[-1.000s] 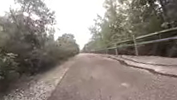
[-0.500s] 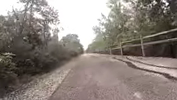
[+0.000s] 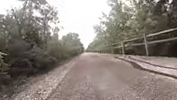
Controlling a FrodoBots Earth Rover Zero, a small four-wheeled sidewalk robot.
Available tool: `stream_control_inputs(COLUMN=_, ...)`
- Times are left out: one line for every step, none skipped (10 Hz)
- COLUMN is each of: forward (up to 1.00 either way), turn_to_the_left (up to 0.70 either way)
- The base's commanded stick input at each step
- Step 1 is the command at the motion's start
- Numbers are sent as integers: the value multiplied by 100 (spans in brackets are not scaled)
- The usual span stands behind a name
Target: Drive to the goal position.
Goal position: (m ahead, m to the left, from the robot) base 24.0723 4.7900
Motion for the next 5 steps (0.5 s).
stream_control_inputs(forward=70, turn_to_the_left=0)
stream_control_inputs(forward=70, turn_to_the_left=0)
stream_control_inputs(forward=70, turn_to_the_left=0)
stream_control_inputs(forward=70, turn_to_the_left=0)
stream_control_inputs(forward=70, turn_to_the_left=0)
